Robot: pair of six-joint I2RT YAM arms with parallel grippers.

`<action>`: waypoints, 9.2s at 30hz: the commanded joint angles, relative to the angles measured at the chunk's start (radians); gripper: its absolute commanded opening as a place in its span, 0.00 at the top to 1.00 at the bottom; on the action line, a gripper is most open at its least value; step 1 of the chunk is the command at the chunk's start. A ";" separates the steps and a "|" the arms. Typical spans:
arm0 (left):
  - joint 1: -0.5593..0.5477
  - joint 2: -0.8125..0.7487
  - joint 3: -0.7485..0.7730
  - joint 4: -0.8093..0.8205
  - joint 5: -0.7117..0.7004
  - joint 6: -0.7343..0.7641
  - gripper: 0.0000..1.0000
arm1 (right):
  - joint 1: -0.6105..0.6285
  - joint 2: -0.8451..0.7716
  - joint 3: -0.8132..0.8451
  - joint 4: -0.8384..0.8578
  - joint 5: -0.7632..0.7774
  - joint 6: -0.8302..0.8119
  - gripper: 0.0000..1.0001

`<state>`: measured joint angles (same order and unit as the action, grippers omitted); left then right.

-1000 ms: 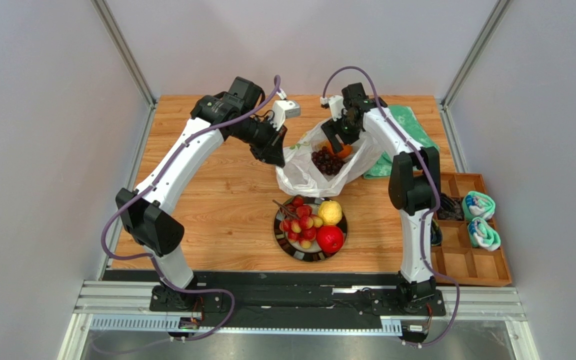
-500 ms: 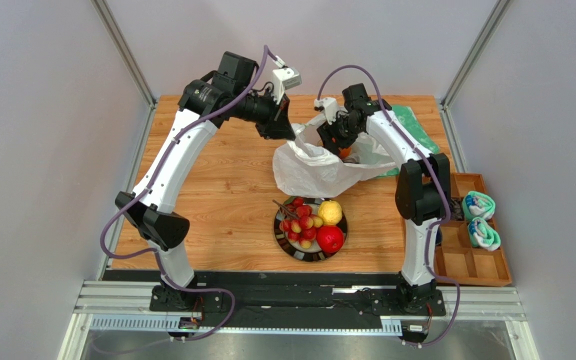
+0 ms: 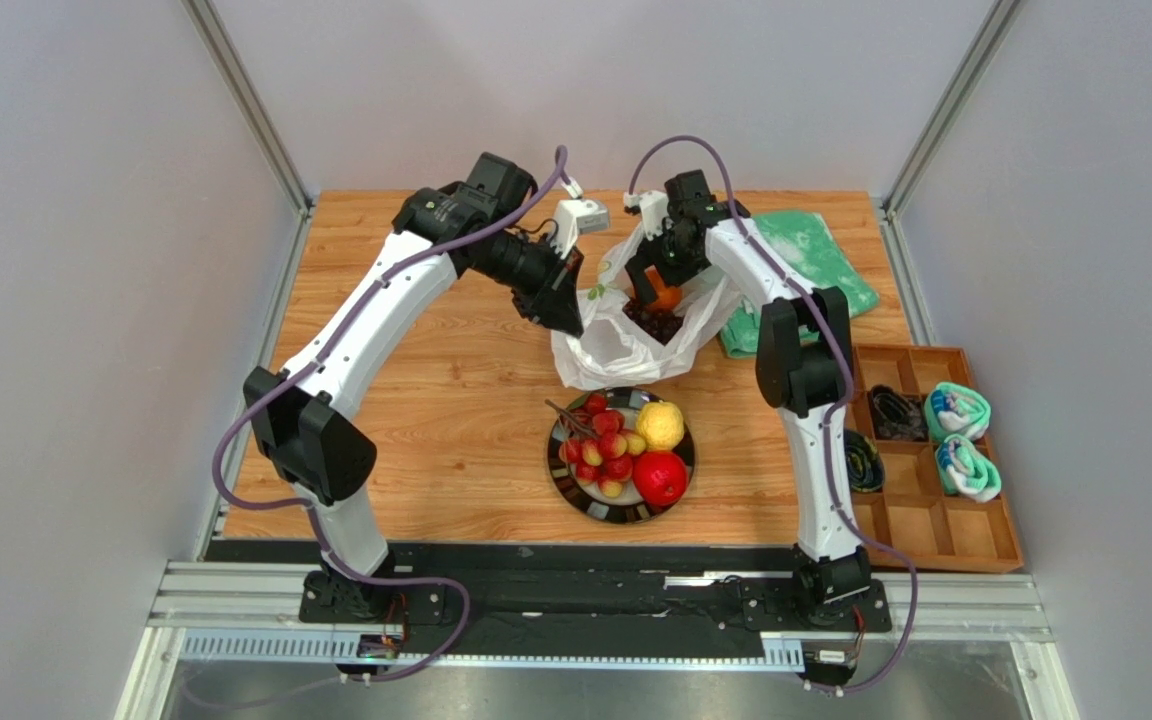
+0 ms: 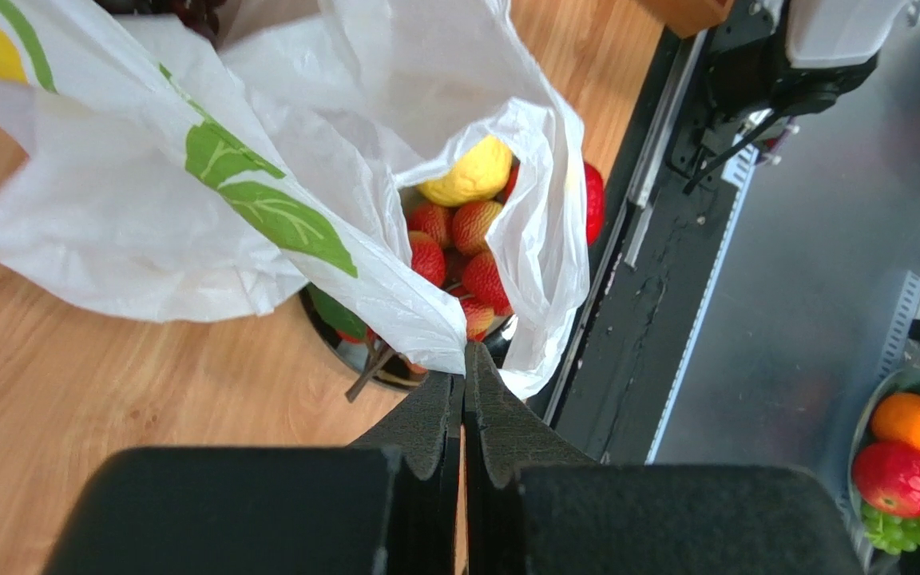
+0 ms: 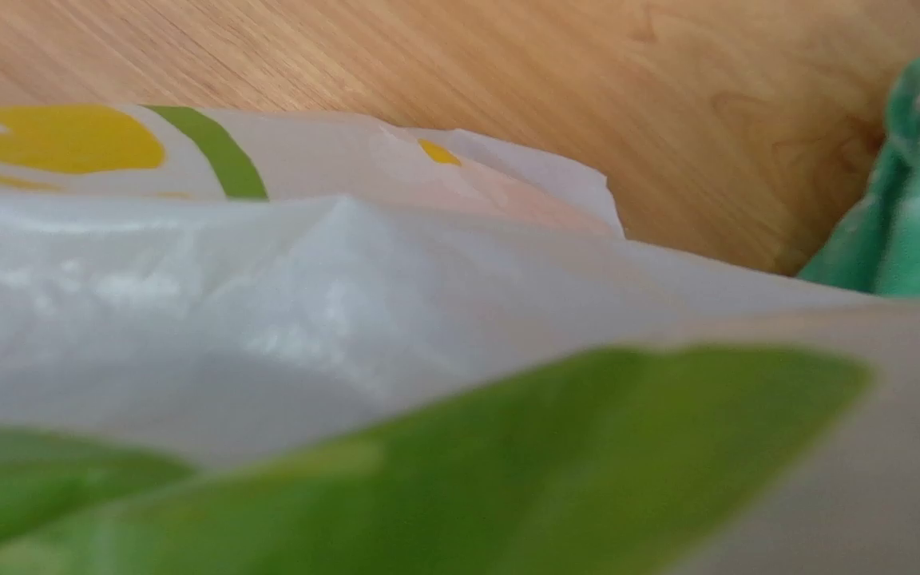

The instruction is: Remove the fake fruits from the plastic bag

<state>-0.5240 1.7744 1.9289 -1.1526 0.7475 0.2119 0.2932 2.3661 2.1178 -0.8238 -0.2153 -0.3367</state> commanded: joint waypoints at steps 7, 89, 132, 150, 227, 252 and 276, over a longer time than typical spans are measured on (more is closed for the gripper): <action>-0.007 -0.036 -0.015 -0.007 -0.028 0.046 1.00 | -0.005 0.018 0.013 0.041 0.054 -0.002 0.20; 0.119 -0.075 -0.064 0.041 -0.174 -0.006 1.00 | 0.883 -0.867 -1.062 0.023 0.206 -0.688 0.00; 0.070 -0.049 -0.120 0.036 -0.162 -0.071 1.00 | 0.067 -0.280 -0.308 0.068 -0.050 -0.225 0.37; 0.007 0.007 -0.082 0.025 -0.177 -0.054 1.00 | 0.047 -0.140 -0.179 -0.120 -0.233 -0.377 0.61; 0.398 0.089 0.125 0.189 -0.863 -0.296 1.00 | 0.360 -0.840 -0.420 -0.420 -0.384 -0.364 1.00; 0.401 0.128 0.119 0.182 -0.791 -0.286 1.00 | 0.348 -0.731 -0.435 -0.386 -0.364 -0.366 1.00; 0.401 0.168 0.148 0.175 -0.757 -0.289 1.00 | 0.347 -0.659 -0.361 -0.462 -0.340 -0.358 0.55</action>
<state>-0.1230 1.9293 2.0426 -0.9756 -0.0219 -0.0868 0.6445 1.7004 1.7107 -1.2808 -0.5556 -0.6964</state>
